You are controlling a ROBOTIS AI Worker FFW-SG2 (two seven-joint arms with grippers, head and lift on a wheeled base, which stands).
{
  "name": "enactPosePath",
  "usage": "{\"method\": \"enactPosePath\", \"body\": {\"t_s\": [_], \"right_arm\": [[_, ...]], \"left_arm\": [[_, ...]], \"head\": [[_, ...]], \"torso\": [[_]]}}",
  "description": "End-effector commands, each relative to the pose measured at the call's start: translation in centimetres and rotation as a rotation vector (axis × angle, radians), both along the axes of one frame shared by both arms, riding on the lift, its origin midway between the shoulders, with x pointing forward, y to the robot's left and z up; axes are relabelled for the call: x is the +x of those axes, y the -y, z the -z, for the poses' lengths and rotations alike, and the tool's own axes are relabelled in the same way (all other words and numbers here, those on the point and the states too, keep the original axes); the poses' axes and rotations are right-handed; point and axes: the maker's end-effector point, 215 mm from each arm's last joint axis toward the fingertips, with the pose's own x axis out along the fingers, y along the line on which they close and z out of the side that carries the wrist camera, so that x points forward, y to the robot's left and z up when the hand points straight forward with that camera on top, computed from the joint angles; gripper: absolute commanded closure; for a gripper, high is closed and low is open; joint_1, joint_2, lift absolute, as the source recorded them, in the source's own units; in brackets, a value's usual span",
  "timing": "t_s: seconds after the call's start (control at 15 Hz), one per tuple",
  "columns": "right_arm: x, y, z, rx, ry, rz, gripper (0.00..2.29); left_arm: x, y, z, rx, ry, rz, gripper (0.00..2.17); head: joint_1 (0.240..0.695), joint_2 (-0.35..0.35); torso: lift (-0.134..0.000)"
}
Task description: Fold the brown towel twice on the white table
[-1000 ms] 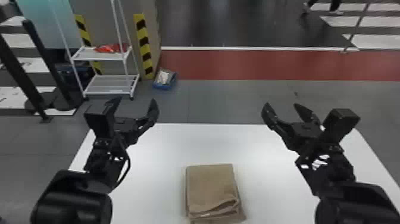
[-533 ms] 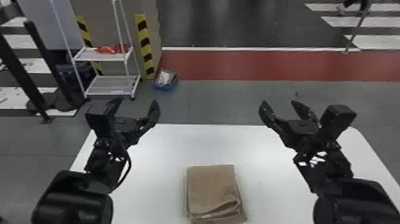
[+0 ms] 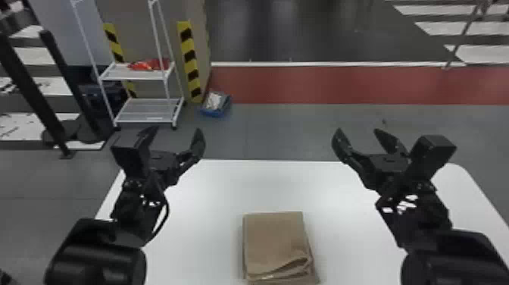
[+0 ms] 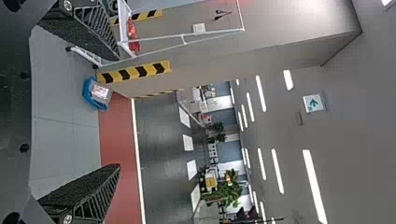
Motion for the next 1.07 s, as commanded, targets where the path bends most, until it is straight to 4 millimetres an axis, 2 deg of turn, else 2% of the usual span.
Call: {"method": "enactPosePath", "body": {"t_s": [0.0, 1.0], "right_arm": [[0.0, 0.1, 0.0, 0.000, 0.000, 0.005, 0.07], [0.0, 2.0, 0.6, 0.013, -0.016, 0.049, 0.06]], "left_arm": [[0.0, -0.3, -0.1, 0.000, 0.001, -0.004, 0.02], [0.2, -1.2, 0.2, -0.024, -0.007, -0.014, 0.02]], "head": [[0.636, 0.042], [0.638, 0.037]], "torso": [[0.000], [0.000]]}}
